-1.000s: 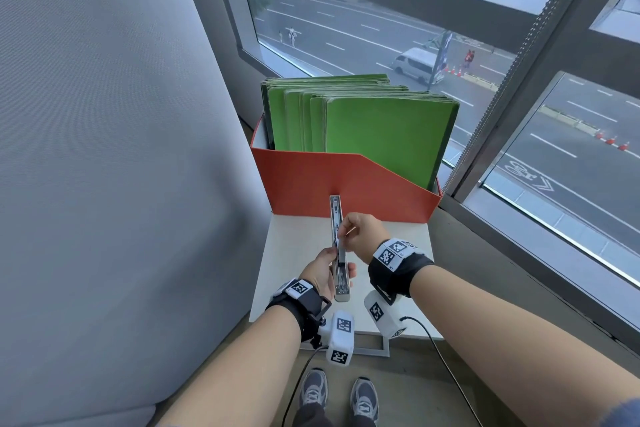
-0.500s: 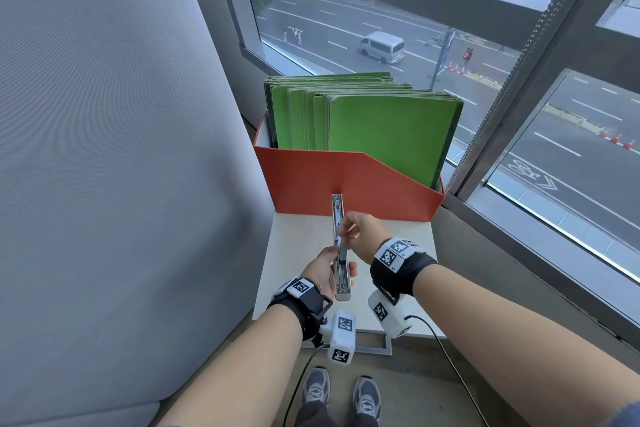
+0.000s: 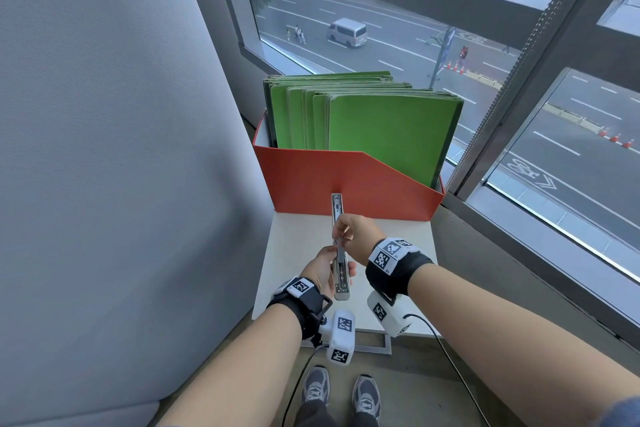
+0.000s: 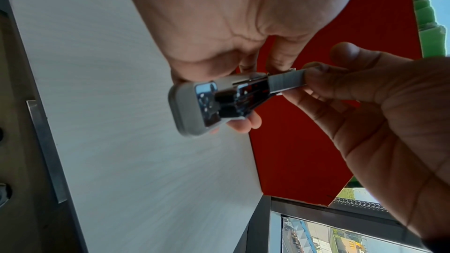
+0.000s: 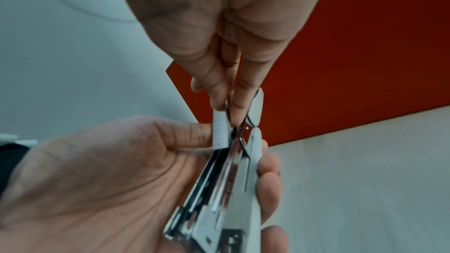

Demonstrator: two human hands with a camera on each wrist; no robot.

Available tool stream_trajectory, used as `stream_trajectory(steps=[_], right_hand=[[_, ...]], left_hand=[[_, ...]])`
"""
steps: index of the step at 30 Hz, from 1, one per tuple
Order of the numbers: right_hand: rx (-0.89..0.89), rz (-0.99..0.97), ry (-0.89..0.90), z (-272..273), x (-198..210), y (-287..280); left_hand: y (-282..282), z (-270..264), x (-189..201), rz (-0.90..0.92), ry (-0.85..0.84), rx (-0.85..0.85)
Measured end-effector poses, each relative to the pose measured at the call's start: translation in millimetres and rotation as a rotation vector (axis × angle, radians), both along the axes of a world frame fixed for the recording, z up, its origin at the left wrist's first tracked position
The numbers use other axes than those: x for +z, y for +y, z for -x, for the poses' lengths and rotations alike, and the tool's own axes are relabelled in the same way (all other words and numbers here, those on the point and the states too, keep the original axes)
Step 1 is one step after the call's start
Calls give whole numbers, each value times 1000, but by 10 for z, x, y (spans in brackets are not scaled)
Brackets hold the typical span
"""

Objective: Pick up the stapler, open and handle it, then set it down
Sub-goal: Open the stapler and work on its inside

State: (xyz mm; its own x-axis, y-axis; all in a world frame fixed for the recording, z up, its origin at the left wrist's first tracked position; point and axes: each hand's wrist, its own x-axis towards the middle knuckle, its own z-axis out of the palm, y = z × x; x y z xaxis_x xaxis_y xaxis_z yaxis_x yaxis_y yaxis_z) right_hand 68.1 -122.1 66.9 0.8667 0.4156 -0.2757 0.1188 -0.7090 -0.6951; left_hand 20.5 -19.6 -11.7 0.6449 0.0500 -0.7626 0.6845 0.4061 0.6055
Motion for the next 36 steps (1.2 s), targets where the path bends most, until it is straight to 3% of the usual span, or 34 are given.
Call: stream_trajectory(steps=[24, 36], right_hand=[[-38, -49, 5, -39, -46, -34], [50, -28, -40, 162, -137, -66]], left_hand=[[5, 18, 54, -9, 17, -18], [-3, -8, 74, 86, 45, 48]])
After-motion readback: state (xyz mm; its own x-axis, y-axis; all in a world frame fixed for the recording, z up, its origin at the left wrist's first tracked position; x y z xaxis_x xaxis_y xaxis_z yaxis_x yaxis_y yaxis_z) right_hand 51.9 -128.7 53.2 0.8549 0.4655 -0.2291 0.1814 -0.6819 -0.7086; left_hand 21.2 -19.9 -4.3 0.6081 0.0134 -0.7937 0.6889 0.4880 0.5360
